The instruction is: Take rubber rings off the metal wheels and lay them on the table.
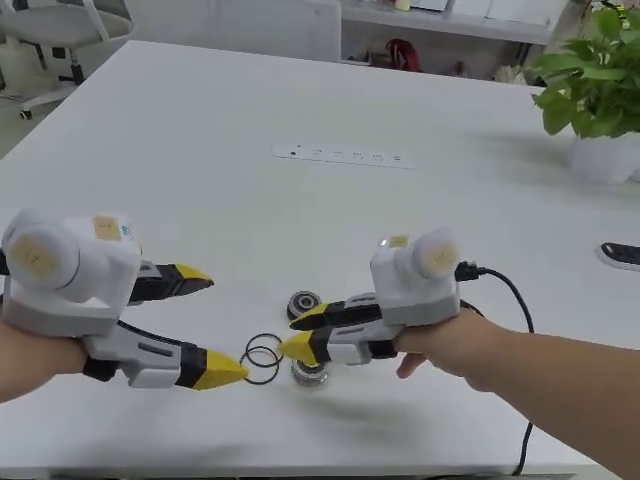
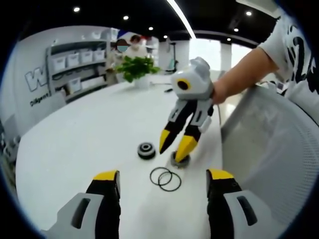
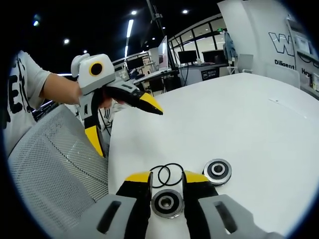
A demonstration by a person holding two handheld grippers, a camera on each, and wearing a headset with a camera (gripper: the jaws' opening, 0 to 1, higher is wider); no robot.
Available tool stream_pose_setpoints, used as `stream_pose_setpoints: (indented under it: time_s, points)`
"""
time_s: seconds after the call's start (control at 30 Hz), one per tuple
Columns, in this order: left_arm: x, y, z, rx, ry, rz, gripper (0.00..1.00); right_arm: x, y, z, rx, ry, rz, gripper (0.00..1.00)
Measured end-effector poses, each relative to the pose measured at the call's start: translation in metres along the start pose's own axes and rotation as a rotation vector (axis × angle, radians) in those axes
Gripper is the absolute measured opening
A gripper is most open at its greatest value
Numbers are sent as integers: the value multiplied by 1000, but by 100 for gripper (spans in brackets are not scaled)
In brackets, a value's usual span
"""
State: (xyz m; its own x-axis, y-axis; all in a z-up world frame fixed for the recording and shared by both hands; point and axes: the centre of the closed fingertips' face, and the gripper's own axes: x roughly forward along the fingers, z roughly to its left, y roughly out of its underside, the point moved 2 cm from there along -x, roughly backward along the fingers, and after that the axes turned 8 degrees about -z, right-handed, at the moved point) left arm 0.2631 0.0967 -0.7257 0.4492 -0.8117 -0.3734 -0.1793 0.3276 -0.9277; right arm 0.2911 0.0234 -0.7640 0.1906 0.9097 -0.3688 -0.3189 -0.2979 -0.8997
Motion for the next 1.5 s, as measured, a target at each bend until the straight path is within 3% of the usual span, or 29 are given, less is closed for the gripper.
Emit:
stream_pose_setpoints:
  time_s: [0.8, 1.23, 1.5]
  points:
    - [27, -12, 25, -2, -2, -16, 67, -29, -12, -39, -5, 103, -74, 24]
    - [41, -15, 34, 7, 3, -22, 60, -30, -6, -55, -17, 129, -72, 26]
    - [55, -9, 36, 5, 15, -4, 59, -27, 0, -61, -15, 138, -60, 26]
